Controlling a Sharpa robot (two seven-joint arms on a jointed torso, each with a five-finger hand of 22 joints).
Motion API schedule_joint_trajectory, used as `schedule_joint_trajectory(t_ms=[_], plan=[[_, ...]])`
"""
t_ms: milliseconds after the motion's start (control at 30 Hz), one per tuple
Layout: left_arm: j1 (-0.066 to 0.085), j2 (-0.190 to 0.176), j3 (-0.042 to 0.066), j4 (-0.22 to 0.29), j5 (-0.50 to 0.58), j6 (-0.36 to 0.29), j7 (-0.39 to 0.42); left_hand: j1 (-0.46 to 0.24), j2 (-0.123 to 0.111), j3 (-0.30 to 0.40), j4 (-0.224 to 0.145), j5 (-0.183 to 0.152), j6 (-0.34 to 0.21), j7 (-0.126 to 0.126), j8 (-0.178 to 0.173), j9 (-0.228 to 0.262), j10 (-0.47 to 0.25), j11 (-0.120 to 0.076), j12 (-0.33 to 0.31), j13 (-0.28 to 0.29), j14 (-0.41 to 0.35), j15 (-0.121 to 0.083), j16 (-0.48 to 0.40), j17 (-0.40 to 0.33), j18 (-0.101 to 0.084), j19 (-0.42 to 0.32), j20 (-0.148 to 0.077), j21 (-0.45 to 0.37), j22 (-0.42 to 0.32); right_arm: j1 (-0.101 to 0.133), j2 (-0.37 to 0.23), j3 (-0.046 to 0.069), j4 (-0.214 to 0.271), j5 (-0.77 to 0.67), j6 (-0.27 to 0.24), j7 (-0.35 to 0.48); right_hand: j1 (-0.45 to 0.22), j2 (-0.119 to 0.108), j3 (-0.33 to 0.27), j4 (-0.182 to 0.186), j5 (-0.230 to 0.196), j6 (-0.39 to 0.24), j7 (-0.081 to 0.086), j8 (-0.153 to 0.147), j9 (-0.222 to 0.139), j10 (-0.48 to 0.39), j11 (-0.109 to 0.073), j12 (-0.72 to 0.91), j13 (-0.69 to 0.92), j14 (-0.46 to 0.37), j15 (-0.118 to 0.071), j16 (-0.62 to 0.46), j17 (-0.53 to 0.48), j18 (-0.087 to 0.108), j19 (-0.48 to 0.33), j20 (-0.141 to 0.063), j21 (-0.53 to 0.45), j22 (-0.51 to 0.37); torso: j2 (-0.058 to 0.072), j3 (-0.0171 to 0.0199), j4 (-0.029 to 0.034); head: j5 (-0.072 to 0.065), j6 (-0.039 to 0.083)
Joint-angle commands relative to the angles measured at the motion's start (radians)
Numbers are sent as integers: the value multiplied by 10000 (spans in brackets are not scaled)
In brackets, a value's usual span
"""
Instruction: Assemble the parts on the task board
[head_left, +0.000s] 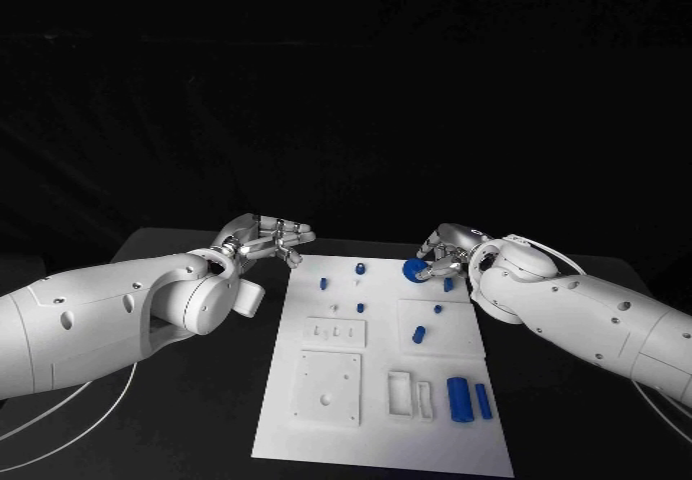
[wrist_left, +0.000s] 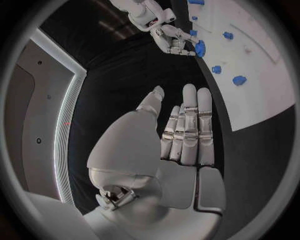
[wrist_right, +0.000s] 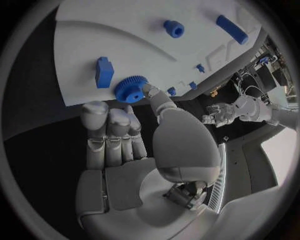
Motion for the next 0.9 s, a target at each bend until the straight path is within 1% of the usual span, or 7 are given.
schedule_joint_trajectory(t_ms=[33, 233, 400, 533, 700, 800, 900], plan=[[19, 23, 9, 3, -12, 141, 92, 40, 18, -2, -65, -7, -44, -16, -5, 2, -72, 1, -18, 10, 35, 19, -46, -8, 161, -4, 15, 22, -9, -13, 31, 4, -10, 82, -19, 118, -40, 60, -17, 79, -29, 86, 10, -21, 9, 55, -12, -3, 13, 26, 42, -44, 5, 198, 518, 72, -35, 17, 4, 2, -13, 23, -23], [19, 35, 8, -19, -14, 153, 83, 40, 18, -2, -65, -7, -44, -16, -5, 2, -72, 1, -18, 10, 35, 19, -46, -8, 161, -4, 15, 22, -9, -18, 57, 4, -45, 115, 47, 129, -31, 89, 120, 96, -59, 331, -40, -27, 14, 56, -49, -27, 16, 29, 16, -69, 12, 177, 523, 50, -61, 75, -9, -10, -15, 19, -38], [19, 53, 6, -42, -14, 166, 75, 40, 18, -2, -65, -7, -44, -16, -5, 2, -72, 1, -18, 10, 35, 19, -46, -8, 161, -4, 15, 22, -9, -39, 96, 4, -134, 116, 141, 131, -108, 100, 394, 56, -83, 541, -87, -23, 47, 61, -85, -47, 30, 37, -14, -89, 35, 144, 525, 15, -101, 152, -2, 7, -27, 18, -42], [18, 62, 5, -50, -14, 186, 69, 40, 18, -2, -65, -7, -44, -16, -5, 2, -72, 1, -18, 10, 35, 19, -46, -8, 161, -4, 15, 22, -9, -66, 134, 4, -204, 105, 214, 139, -152, 114, 605, 11, -127, 596, -99, -28, 53, 62, -95, -58, 39, 38, -19, -100, 52, 129, 531, 5, -106, 216, 10, 8, -14, -3, -43], [18, 62, 4, -58, -12, 198, 62, 40, 18, -2, -65, -7, -44, -16, -5, 2, -72, 1, -18, 10, 35, 19, -46, -8, 161, -4, 15, 22, -9, -114, 195, 2, -304, 121, 282, 157, -169, 160, 676, 16, -130, 648, -119, -22, 61, 68, -112, -54, 47, 46, -30, -86, 73, 127, 532, -1, -113, 233, 5, 17, -1, 10, -37], [18, 68, 4, -60, -11, 198, 62, 40, 18, -2, -65, -7, -44, -16, -5, 2, -72, 1, -18, 10, 35, 19, -46, -8, 161, -4, 15, 22, -9, -137, 213, 0, -338, 125, 316, 159, -202, 146, 774, -18, -141, 667, -122, -24, 55, 80, -116, -48, 61, 49, -35, -89, 84, 115, 535, -8, -125, 263, 13, 20, 8, 7, -84], [18, 88, 3, -66, -10, 200, 64, 2, 29, -22, -46, -73, -49, -16, -5, 3, -84, 4, -18, 10, 31, 25, -47, -9, 162, -14, 21, 51, -67, -167, 224, -6, -366, 125, 361, 154, -202, 146, 774, -18, -141, 667, -122, -24, 55, 80, -116, -48, 61, 49, -35, -89, 84, 115, 535, -8, -125, 263, 17, 13, 17, -6, -65]])
